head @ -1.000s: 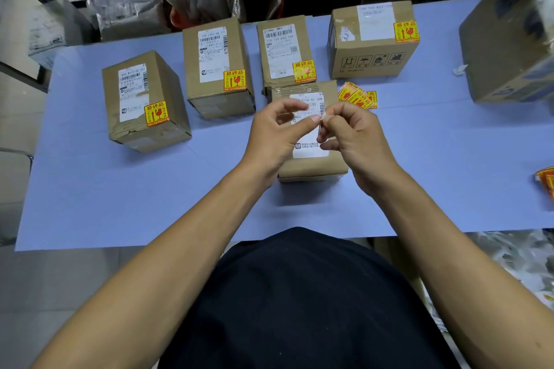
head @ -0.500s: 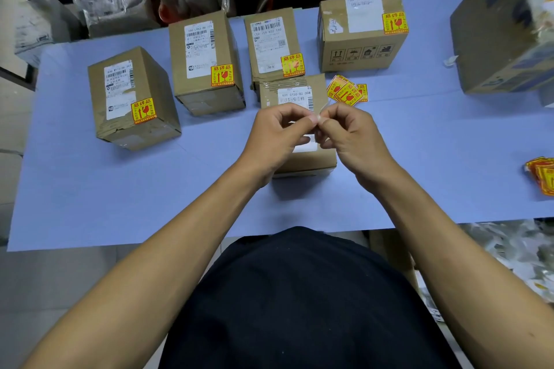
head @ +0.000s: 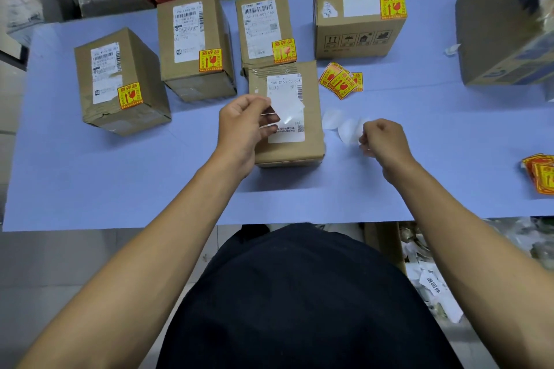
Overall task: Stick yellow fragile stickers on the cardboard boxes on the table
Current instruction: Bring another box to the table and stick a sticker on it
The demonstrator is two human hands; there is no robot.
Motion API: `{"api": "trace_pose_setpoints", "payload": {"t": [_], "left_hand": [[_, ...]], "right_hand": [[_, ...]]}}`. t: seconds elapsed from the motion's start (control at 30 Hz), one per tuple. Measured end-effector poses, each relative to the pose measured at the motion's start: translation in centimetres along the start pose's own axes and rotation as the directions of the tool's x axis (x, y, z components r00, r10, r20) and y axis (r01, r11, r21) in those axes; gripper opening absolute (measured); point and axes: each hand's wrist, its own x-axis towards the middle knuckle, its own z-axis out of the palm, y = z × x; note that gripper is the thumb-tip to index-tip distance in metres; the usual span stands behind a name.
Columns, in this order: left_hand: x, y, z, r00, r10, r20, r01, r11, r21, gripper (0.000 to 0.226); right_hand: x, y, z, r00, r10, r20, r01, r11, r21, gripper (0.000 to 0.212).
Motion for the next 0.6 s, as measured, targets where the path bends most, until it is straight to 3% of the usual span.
{"api": "trace_pose_setpoints", "payload": {"t": [0.17, 0.27, 0.4, 0.6], "left_hand": [[-0.1, -0.5, -0.2, 1.0, -0.006, -0.031, 0.008, 0.998, 0.067, 0.018], [-0.1, -0.7, -0.3, 0.999, -0.003, -0.036, 0.006, 0.995, 0.097, 0.018], [0.1, -0.6, -0.5, 0.999, 0.002, -0.047, 0.002, 0.995, 0.1, 0.014], [0.3, -0.5, -0.3, 0.999, 0.005, -0.038, -0.001, 0.995, 0.096, 0.012]], "right_hand": [[1.3, 1.9, -0.3, 1.0, -0.005, 0.006, 0.006, 0.974, -0.227, 0.018], [1.6, 2.1, -0.5, 0.999, -0.017, -0.031, 0.007, 0.952, -0.305, 0.004], [0.6, 1.3, -0.4, 0.994, -0.066, -0.092, 0.027, 0.927, -0.373, 0.035], [-2.1, 0.0, -0.3, 0.976, -0.204, -0.07, 0.168, 0.924, -0.345, 0.033]]}}
